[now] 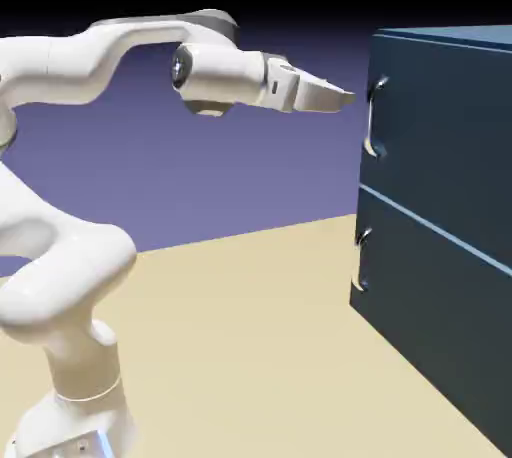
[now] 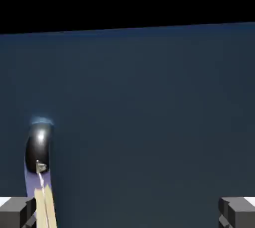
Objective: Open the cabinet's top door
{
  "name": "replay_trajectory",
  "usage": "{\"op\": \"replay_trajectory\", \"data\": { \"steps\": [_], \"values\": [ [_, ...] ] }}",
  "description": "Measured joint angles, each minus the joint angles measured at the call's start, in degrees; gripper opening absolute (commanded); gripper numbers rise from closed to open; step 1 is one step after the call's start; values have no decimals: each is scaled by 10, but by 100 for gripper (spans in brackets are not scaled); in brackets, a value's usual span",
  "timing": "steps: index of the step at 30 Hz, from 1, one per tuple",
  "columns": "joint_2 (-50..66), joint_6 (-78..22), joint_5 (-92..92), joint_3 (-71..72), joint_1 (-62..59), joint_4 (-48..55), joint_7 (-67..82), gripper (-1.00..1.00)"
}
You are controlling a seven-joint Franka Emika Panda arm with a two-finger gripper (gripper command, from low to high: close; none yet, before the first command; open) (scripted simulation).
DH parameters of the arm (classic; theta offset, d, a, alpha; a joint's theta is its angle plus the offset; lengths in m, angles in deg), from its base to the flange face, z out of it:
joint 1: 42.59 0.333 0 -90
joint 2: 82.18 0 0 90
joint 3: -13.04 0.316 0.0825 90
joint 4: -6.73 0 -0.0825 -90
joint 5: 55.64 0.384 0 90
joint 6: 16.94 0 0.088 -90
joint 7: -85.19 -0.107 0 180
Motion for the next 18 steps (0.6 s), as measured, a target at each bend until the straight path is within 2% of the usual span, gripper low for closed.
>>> {"op": "replay_trajectory", "data": {
  "steps": [18],
  "values": [
    [-87, -35, 449, 203, -196, 93, 277, 0]
  ]
}}
